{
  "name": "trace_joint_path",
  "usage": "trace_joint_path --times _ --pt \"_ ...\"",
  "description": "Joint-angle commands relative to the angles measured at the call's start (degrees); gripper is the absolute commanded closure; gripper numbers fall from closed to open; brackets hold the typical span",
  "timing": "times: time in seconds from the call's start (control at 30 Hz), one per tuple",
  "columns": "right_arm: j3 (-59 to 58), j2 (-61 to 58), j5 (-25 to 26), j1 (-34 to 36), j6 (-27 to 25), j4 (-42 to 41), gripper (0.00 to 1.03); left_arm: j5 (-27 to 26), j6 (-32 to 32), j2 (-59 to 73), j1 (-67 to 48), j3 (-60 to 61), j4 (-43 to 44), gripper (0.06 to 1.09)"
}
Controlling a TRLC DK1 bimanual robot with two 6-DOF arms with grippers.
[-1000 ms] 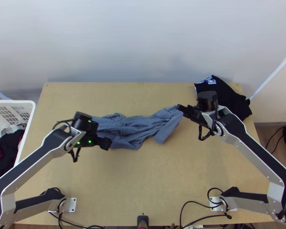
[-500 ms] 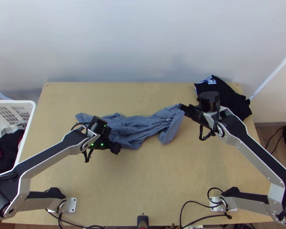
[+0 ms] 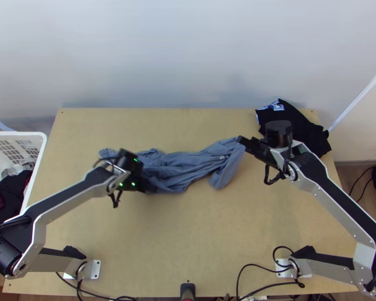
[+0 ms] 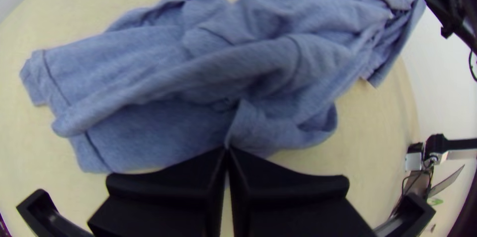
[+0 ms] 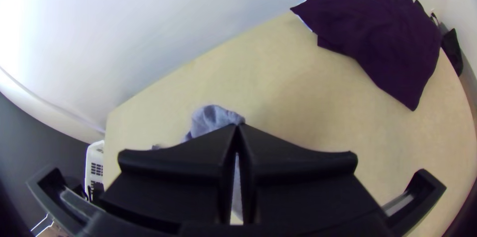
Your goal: Fold the t-shirt
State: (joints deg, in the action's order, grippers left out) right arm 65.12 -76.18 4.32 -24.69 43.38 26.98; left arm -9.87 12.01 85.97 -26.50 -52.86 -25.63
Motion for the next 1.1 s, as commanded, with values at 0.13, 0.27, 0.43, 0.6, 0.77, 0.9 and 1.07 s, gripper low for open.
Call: trace_joint_path --times 0.13,0.27,0.43,0.6,0.77,0.9,1.07 --pt "-1.1 2.1 1.0 2.7 -1.2 -0.7 1.00 -0.2 1.0 -6.2 10.7 -11.1 -5.0 1.05" --pt "-0.4 2.4 1.1 3.2 -1.2 -0.6 1.00 -0.1 1.2 -8.8 14.8 -16.7 -7.1 1.05" --pt "2.9 2.3 1.2 3.2 -1.2 -0.6 1.00 0.0 1.7 -9.7 19.5 -24.1 -9.8 1.05" --pt "9.5 1.2 1.2 4.2 -1.5 -0.7 1.00 0.1 2.2 -9.9 24.8 -30.0 -10.5 1.05" --pt "16.4 1.3 1.1 5.0 -1.4 -0.7 1.00 0.1 2.5 -11.2 28.0 -35.7 -12.0 1.05" --pt "21.0 2.8 0.7 4.8 -1.4 -1.8 1.00 0.1 2.8 -14.2 29.1 -38.9 -12.4 1.05" --pt "25.1 4.0 0.5 4.3 -3.1 -6.9 1.00 0.4 4.0 -17.3 30.6 -42.3 -10.9 1.05"
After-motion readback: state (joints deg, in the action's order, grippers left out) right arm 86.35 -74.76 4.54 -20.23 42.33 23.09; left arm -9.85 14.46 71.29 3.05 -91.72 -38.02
